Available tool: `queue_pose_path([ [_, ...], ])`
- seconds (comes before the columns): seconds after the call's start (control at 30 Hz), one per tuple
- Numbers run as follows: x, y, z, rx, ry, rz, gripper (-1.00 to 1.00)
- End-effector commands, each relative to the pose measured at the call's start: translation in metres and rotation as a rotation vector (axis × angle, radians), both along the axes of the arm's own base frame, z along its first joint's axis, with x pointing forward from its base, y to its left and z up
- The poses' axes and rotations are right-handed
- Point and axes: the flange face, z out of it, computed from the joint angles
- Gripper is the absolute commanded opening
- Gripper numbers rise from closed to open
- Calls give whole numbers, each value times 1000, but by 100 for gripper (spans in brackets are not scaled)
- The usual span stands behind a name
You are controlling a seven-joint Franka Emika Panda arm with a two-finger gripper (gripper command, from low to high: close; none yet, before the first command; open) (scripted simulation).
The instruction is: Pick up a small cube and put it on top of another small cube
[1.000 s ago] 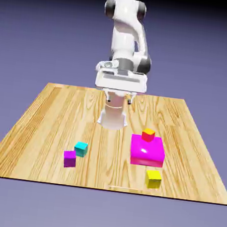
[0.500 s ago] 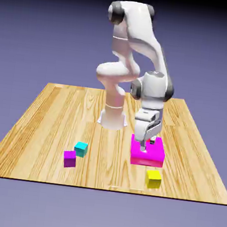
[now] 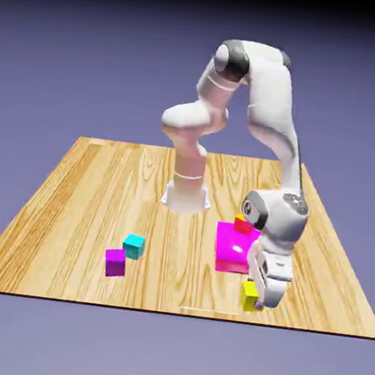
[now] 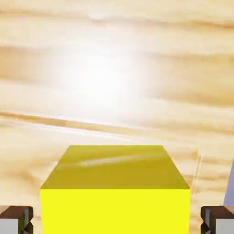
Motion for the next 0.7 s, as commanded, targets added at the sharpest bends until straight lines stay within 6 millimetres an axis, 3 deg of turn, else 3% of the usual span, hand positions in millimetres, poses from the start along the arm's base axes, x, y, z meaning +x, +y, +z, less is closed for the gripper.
queue_pose_path([
  [0.0,1,3,15,0,-1,1,-100],
  [0.1,0,8,60,0,-1,0,-100],
  [0.13,3,-5,72,-2,-3,-35,-100],
  [0.2,19,-79,86,-13,-13,-216,-100],
  [0.3,22,-189,103,-20,-18,-489,-100],
  [0.4,-1,-293,117,-17,-15,-764,-100],
  [0.5,-44,-384,125,-1,-2,-1038,-100],
  [0.57,-47,-388,125,0,-1,-1052,-100],
  [0.67,-48,-390,89,2,-2,-1049,-100],
])
